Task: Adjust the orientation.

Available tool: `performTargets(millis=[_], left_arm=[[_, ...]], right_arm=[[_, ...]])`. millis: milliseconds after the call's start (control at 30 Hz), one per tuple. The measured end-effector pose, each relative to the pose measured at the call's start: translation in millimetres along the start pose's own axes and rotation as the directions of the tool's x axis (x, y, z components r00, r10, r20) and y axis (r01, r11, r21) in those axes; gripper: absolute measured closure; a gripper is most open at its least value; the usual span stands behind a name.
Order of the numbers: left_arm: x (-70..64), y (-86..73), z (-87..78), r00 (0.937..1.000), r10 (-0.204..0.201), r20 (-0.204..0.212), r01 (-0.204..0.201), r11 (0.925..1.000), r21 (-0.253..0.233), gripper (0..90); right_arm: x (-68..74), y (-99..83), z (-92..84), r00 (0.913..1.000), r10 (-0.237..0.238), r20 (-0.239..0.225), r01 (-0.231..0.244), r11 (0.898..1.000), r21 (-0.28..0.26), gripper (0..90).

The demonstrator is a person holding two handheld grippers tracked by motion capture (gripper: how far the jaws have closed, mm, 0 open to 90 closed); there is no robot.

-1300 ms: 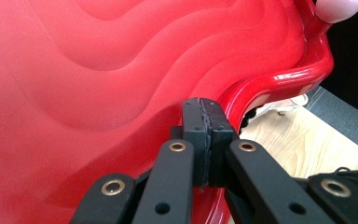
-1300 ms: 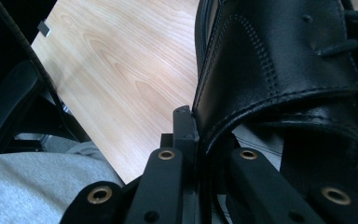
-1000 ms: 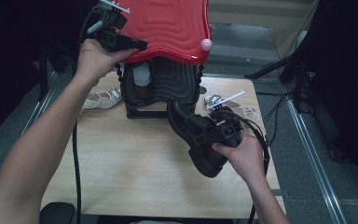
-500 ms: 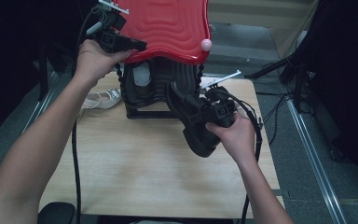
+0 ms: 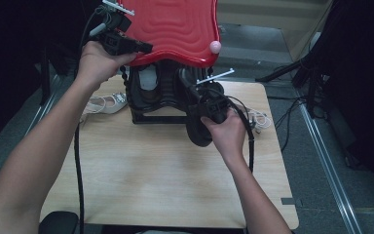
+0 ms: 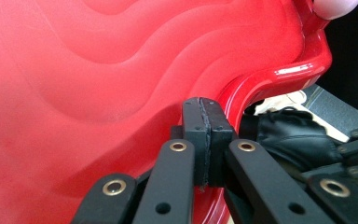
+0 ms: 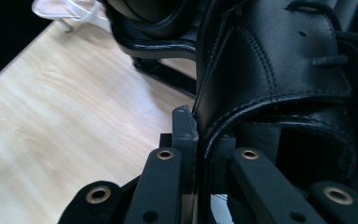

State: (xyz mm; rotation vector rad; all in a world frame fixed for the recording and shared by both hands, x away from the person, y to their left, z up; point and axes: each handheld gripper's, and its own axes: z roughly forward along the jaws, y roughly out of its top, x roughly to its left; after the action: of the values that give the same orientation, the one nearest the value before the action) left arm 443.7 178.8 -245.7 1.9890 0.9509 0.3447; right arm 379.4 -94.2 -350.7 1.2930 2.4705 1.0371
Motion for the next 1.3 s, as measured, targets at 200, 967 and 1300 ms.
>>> performTargets(millis=[200,967,1300], left_arm=[[0.2,-0.1,-0.3,1.0000,0.005,0.001,-0.005,1.0000,0.002,90.0],[5.3,0.8,-1.4,0.9992,0.040,0.005,-0.040,0.9991,0.012,90.0],[7.8,0.7,-2.3,0.9992,0.037,0.011,-0.037,0.9992,0.016,90.0]], right_arm=[[14.0,-5.9,16.3,0.9995,-0.024,0.019,0.025,0.999,-0.038,85.3],[20.9,16.6,59.5,0.9939,-0.020,0.108,0.035,0.990,-0.140,84.7],[19.4,25.8,71.6,0.9876,-0.018,0.156,0.046,0.983,-0.180,83.9]])
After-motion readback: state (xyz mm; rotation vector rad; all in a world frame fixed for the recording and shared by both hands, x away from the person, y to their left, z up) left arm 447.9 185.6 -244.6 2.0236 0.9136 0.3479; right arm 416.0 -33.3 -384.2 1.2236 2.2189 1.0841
